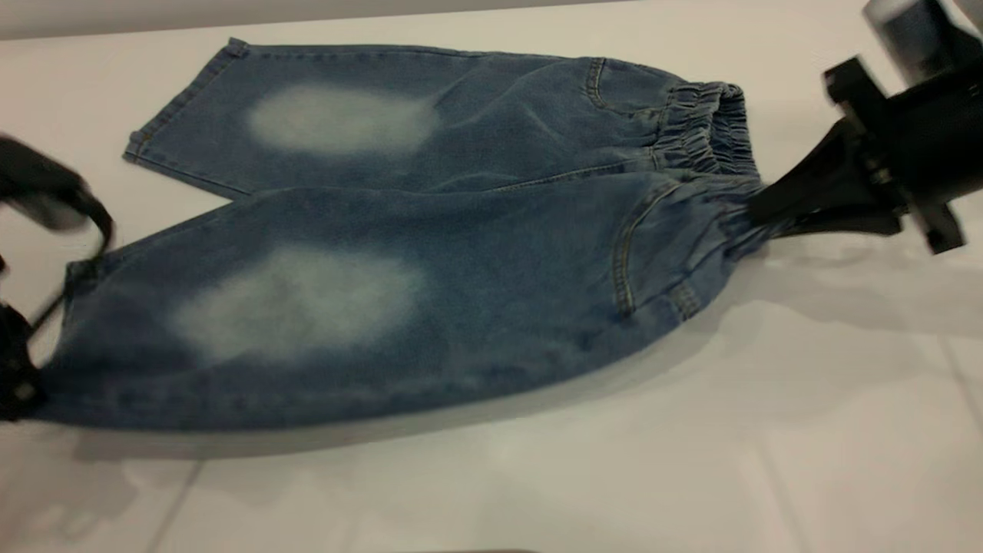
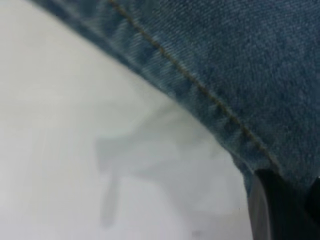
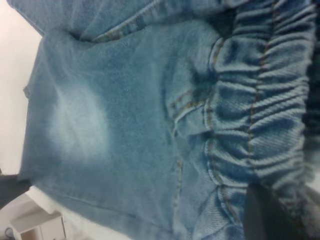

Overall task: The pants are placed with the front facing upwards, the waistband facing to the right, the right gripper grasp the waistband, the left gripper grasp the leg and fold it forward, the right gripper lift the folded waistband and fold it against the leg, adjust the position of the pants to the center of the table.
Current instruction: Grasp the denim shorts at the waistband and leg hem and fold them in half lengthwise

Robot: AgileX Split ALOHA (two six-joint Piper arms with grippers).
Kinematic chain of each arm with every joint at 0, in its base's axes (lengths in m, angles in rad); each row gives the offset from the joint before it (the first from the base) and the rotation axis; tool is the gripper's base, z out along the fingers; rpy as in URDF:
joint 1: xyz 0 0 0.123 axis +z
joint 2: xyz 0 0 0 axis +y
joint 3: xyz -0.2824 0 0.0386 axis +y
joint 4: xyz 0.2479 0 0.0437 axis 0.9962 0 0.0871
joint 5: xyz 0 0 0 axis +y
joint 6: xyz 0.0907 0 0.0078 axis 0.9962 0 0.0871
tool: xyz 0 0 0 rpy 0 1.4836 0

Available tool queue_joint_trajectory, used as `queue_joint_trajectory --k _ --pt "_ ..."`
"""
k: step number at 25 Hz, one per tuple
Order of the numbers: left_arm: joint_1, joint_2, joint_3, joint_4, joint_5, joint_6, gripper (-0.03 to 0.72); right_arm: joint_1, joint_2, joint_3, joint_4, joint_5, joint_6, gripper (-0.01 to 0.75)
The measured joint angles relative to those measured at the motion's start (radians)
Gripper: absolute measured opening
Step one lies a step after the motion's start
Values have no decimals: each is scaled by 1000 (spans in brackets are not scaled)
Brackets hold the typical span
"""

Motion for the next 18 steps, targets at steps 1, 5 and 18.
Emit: queue_joint_trajectory --k 1,5,18 --pt "0 -44 0 -2 35 0 46 -2 -19 0 -17 0 27 51" --pt "0 -213 6 -4 160 0 46 -2 -137 21 -97 7 110 51" --pt "-1 -565 4 -14 377 -3 46 -2 -520 293 -159 -21 295 51"
